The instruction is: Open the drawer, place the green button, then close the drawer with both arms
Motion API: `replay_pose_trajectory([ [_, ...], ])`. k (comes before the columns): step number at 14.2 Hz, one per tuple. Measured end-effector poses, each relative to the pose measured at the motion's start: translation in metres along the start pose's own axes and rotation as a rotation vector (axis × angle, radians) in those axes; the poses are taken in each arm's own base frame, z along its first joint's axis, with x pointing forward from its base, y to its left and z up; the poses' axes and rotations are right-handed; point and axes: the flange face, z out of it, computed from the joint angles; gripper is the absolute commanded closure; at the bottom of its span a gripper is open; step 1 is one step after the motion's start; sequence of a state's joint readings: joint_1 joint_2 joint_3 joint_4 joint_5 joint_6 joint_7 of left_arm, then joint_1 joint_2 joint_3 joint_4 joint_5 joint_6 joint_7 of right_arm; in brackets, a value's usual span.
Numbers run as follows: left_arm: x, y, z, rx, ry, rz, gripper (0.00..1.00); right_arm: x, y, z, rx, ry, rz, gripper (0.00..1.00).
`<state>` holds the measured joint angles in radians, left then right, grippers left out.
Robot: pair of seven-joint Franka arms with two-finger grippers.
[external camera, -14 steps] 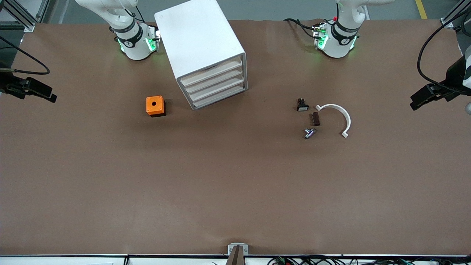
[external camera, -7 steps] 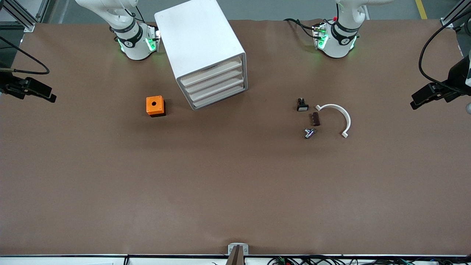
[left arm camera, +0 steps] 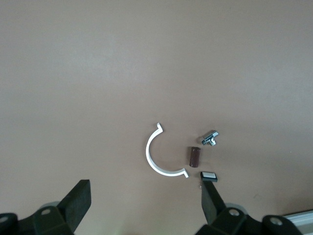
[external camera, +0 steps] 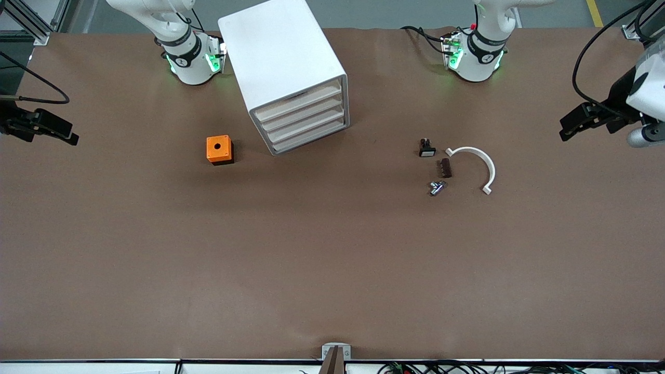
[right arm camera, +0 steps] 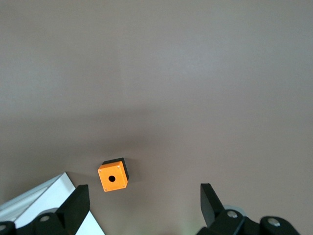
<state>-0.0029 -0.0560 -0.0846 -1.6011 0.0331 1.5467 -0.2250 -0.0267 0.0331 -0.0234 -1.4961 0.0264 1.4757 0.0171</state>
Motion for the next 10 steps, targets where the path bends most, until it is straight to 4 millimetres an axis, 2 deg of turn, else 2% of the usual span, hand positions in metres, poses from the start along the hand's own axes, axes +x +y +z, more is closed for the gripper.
replay_pose_trajectory([
  [3, -0.0100, -0.0021, -0.0037, 0.003, 0.000, 0.050, 0.00, 0.0000, 0.0001, 0.0000, 0.000, 0.000, -0.016, 0.00],
  [10, -0.0106, -0.0075, -0.0002, -0.008, -0.021, 0.056, 0.00, 0.0003, 0.0009, 0.0003, -0.002, 0.000, -0.022, 0.00],
])
